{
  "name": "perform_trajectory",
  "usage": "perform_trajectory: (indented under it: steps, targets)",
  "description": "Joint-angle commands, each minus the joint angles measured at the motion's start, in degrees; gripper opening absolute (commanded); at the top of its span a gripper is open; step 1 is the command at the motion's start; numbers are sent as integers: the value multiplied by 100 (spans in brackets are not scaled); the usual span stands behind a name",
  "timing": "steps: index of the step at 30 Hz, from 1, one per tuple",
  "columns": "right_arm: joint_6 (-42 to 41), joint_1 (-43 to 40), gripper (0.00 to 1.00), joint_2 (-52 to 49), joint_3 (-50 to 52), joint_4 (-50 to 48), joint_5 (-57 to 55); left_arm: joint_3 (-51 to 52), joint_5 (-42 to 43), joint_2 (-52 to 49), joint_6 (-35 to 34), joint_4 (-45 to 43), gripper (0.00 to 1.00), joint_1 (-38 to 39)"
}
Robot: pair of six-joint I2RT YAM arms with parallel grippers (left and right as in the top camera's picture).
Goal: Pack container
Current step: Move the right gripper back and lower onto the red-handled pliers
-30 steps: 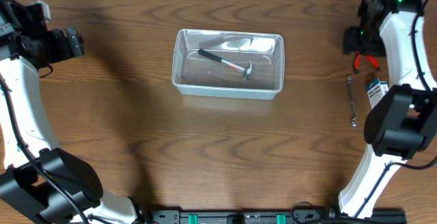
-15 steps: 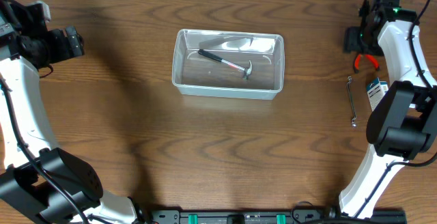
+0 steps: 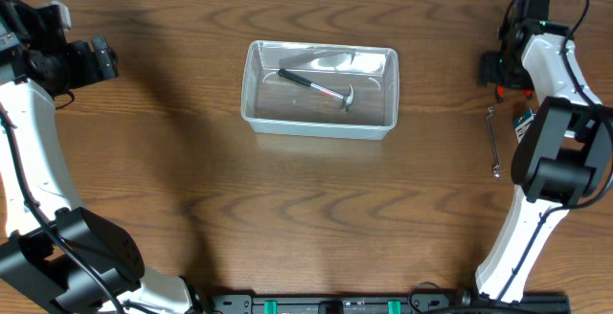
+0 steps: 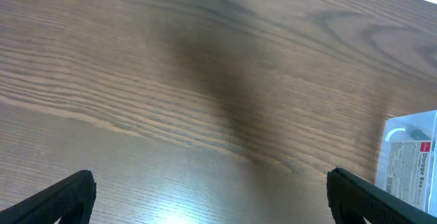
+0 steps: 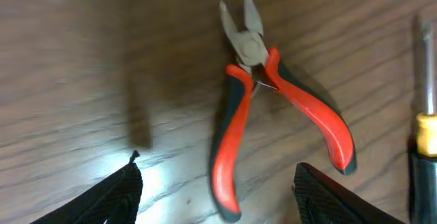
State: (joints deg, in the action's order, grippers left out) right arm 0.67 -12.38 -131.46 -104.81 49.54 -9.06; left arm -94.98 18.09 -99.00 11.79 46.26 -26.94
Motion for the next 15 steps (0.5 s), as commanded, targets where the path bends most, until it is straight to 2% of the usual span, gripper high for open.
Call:
perform_trajectory:
  steps: [1,15]
  targets:
    - [70,-116,72,-9,-9,-72,-122,-81,74,-2,-33,15,98,2]
    - [-44,-179,72,-164,-7,-13,-50,-81,74,-2,-33,15,98,2]
